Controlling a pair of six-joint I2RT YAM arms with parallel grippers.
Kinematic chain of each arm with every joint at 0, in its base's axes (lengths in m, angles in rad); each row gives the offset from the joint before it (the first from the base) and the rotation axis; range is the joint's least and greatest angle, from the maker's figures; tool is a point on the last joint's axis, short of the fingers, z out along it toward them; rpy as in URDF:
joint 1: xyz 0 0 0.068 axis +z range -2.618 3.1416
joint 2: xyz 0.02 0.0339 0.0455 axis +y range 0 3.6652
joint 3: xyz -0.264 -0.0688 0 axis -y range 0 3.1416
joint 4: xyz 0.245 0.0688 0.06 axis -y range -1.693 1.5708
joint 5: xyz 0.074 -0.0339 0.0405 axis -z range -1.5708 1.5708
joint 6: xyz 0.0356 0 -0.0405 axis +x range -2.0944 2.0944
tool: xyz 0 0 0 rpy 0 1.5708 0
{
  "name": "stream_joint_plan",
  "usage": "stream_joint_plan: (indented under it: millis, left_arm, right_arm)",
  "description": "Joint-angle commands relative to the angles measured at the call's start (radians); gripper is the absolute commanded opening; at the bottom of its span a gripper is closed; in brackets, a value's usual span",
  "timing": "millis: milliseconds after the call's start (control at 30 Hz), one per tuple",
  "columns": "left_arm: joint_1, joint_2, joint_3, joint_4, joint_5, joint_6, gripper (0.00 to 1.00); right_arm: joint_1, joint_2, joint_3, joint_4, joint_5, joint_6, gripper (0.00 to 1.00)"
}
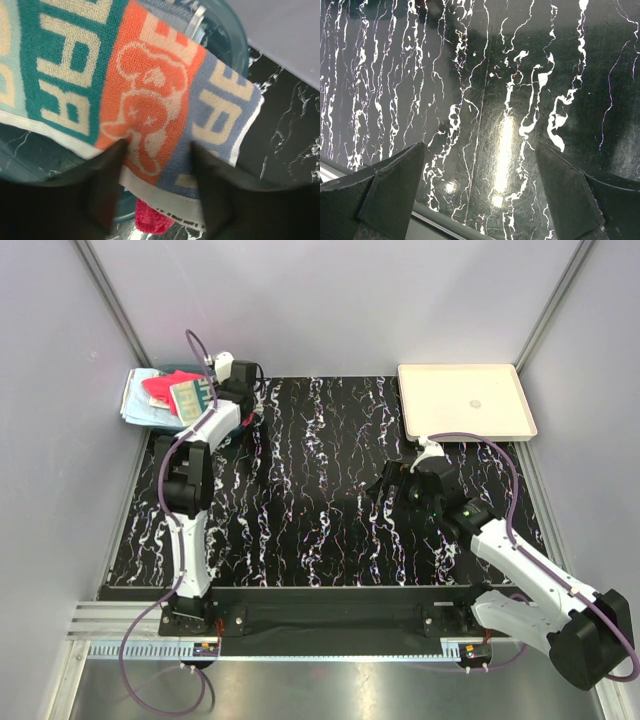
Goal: Fold and stack the towels
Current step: Grab crumpled towel, then move the towel to the center of the board
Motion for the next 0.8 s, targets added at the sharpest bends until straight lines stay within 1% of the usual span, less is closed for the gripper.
stream_joint_plan:
  millis: [0,33,67,167,200,233,300,400,533,700,733,767]
  left_arm:
    - [0.01,-0.034,0.022,0.023,-0.026,-0.005,0.45]
    - [0.01,-0.051,0.014,0.029,-0.021,0.001,0.39]
    - [0.011,-0.054,0.014,0.028,-0.023,0.008,0.3]
    - [0.011,-0.102,0.014,0.029,-0.026,0.03,0.19]
    - [0.01,-0.116,0.014,0.029,-0.027,0.037,0.11]
    - [0.01,-0.131,0.008,0.032,-0.027,0.043,0.09]
    - [0.003,-0.181,0.007,0.036,-0.024,0.069,0.06]
    - [-0.015,-0.269,-0.016,0.042,-0.046,0.1,0.05]
    - [-0.064,-0.39,-0.085,0.066,-0.065,0.143,0.06]
    - [-0.179,-0.539,-0.222,0.053,-0.098,0.143,0.06]
    - [-0.2,-0.594,-0.243,0.045,-0.108,0.133,0.06]
    - [-0.251,-0.619,-0.265,0.04,-0.113,0.127,0.06]
  right_arm:
    - [0.002,0.002,0.006,-0.008,0.02,-0.002,1.0]
    - [0.0,0.004,0.006,-0.007,0.022,-0.003,1.0]
    - [0.0,0.004,0.006,-0.008,0.022,-0.003,1.0]
    - [0.002,0.001,0.006,-0.005,0.023,0.001,1.0]
    - [0.002,0.002,0.006,-0.005,0.02,0.001,1.0]
    - [0.002,0.002,0.009,-0.004,0.022,0.0,1.0]
    - [0.002,0.01,0.014,-0.005,0.023,0.0,1.0]
    - [0.002,0.024,0.022,-0.007,0.028,0.0,1.0]
    - [0.002,0.038,0.038,-0.005,0.04,0.0,1.0]
    - [0.002,0.053,0.068,-0.034,0.066,0.0,1.0]
    - [0.002,0.053,0.077,-0.037,0.068,-0.002,1.0]
    - [0.0,0.047,0.083,-0.048,0.074,0.0,1.0]
